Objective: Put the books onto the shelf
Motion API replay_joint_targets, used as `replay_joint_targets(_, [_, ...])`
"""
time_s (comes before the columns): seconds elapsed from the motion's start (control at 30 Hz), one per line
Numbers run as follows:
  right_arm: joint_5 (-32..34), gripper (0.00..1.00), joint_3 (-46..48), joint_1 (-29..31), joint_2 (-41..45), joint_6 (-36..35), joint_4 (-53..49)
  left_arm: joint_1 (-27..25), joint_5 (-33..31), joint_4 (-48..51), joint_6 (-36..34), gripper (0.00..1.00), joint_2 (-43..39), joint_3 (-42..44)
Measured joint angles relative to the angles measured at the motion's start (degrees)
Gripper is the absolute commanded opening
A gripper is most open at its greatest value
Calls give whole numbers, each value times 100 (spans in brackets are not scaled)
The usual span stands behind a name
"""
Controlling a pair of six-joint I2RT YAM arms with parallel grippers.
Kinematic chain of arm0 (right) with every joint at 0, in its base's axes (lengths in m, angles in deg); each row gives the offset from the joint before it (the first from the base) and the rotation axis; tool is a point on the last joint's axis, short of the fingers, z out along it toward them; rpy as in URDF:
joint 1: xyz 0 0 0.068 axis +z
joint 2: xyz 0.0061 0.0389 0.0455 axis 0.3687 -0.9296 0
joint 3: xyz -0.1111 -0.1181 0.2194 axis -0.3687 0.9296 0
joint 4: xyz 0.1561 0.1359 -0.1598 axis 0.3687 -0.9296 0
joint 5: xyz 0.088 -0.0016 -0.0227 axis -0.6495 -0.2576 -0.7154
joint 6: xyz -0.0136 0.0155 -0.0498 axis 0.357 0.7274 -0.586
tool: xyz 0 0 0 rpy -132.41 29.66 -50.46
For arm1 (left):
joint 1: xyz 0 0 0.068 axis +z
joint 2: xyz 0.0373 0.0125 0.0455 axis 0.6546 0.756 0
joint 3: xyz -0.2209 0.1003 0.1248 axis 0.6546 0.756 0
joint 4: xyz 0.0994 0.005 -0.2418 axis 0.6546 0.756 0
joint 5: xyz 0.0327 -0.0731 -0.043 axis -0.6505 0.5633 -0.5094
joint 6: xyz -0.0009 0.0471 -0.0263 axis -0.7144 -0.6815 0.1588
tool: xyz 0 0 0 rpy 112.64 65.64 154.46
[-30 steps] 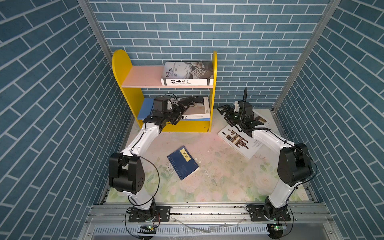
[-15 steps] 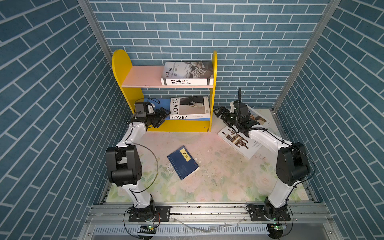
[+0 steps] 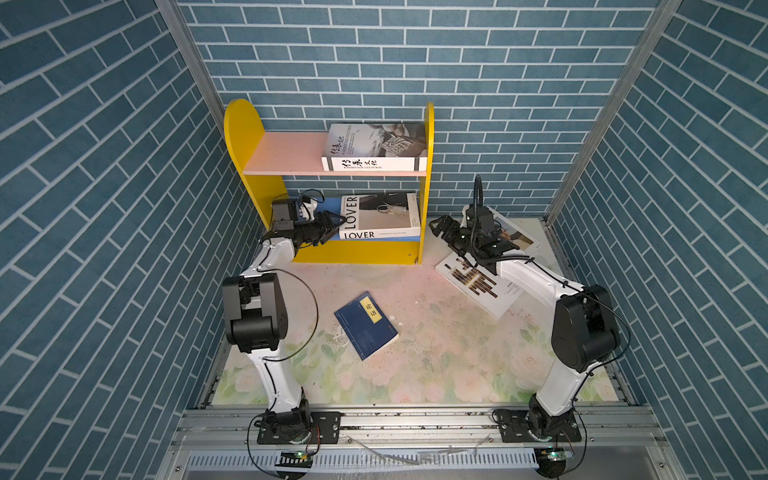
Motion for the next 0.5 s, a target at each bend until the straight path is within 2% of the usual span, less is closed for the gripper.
replay_joint_targets(0.27, [136,93,0,35,0,4,-96,31,262,-90,-46,43,203,-264])
replay_joint_targets(0.5, [214,93,0,44,-2,4,-142,39,393,-153,-90,40,374,-527])
